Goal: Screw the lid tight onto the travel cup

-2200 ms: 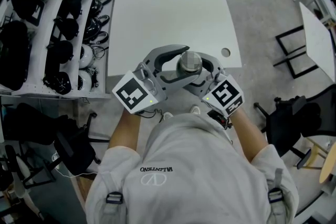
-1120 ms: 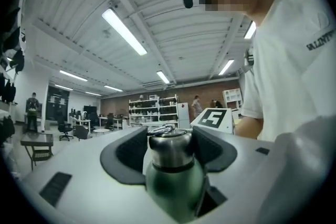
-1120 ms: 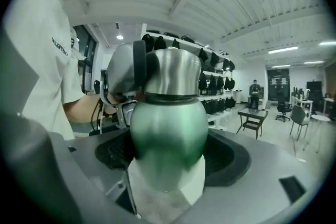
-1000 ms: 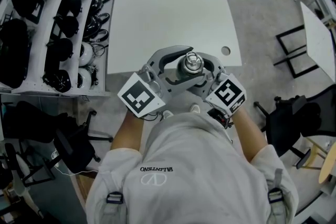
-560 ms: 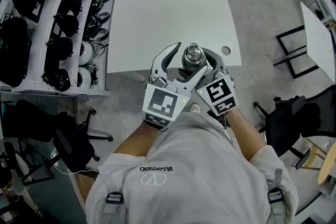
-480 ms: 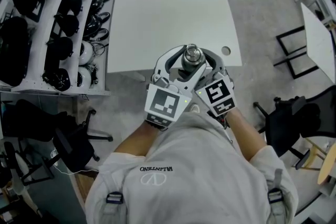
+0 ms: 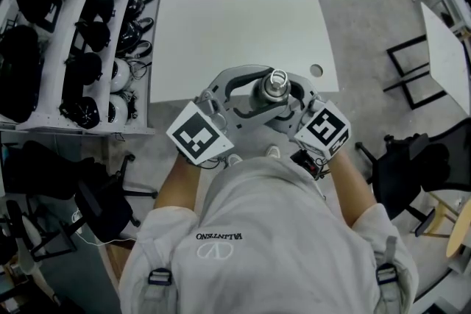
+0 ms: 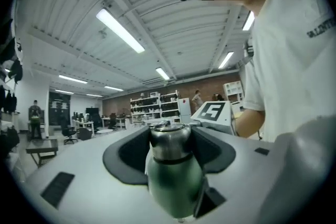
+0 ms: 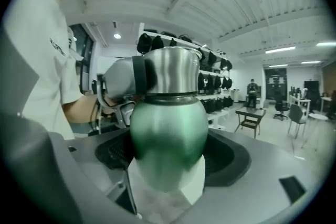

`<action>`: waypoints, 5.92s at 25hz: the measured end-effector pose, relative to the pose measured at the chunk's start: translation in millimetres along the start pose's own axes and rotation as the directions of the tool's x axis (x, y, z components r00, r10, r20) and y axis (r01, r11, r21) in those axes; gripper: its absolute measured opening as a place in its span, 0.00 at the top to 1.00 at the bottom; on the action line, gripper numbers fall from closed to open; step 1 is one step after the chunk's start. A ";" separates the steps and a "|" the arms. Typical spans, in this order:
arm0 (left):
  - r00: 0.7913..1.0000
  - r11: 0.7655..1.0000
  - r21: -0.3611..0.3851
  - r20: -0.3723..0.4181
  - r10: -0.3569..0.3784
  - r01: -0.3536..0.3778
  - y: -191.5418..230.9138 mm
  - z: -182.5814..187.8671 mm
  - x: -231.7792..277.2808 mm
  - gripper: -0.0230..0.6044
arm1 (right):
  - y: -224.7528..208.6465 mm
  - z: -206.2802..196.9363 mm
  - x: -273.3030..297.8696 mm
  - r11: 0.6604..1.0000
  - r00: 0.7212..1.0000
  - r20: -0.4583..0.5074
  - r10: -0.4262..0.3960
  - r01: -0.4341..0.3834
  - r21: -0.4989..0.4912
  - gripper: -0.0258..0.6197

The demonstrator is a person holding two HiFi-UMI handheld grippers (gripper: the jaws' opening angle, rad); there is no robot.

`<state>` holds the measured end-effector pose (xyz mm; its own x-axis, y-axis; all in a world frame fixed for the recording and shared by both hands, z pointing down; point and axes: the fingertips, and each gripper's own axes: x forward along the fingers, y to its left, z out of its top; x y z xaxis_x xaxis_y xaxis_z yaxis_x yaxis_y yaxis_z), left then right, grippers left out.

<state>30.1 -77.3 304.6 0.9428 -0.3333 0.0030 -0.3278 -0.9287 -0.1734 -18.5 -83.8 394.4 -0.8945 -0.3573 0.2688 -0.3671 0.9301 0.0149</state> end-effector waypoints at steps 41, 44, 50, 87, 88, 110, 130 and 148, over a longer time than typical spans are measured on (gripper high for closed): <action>0.977 0.993 0.033 -0.176 0.118 -0.114 34.6 -24.8 2.3 0.54 | -31.3 -13.5 16.3 0.998 0.986 -0.162 -0.044 0.037 -0.048 0.36; 0.937 0.959 -0.020 -0.216 0.273 -0.283 48.6 -29.4 4.1 0.47 | -44.1 -20.5 20.9 0.980 0.958 -0.224 -0.179 0.154 -0.125 0.36; 0.857 0.878 -0.090 -0.285 0.430 -0.470 62.1 -46.2 0.1 0.54 | -55.6 -24.8 26.2 0.954 0.926 -0.232 -0.300 0.284 -0.098 0.36; 0.882 0.873 -0.150 0.016 0.472 -0.464 75.1 -1.3 -44.6 0.52 | -66.3 -22.9 -7.0 0.958 0.952 -0.127 -0.277 0.284 0.033 0.36; 0.855 0.846 -0.151 0.019 0.519 -0.511 81.8 -2.9 -54.2 0.57 | -71.8 -24.0 -11.0 0.950 0.945 -0.127 -0.301 0.309 0.050 0.36; 0.899 0.884 -0.165 -0.113 0.423 -0.437 45.5 -23.7 18.2 0.44 | -61.0 -22.0 -6.9 0.907 0.893 -0.161 -0.420 0.417 -0.054 0.36; 0.999 0.999 0.035 -0.021 -0.026 0.027 10.6 0.1 7.1 0.55 | -12.5 8.5 0.9 0.999 1.000 -0.014 -0.025 0.024 -0.041 0.36; 0.854 0.857 -0.117 -0.219 0.472 -0.503 57.6 -33.4 17.2 0.54 | -63.1 -27.7 5.5 0.895 0.865 -0.231 -0.446 0.424 -0.140 0.36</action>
<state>25.4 -141.9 327.6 0.6375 -0.7582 0.1365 -0.7618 -0.6468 -0.0352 6.8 -142.1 421.6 -0.5505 -0.7041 0.4486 -0.6722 0.6925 0.2621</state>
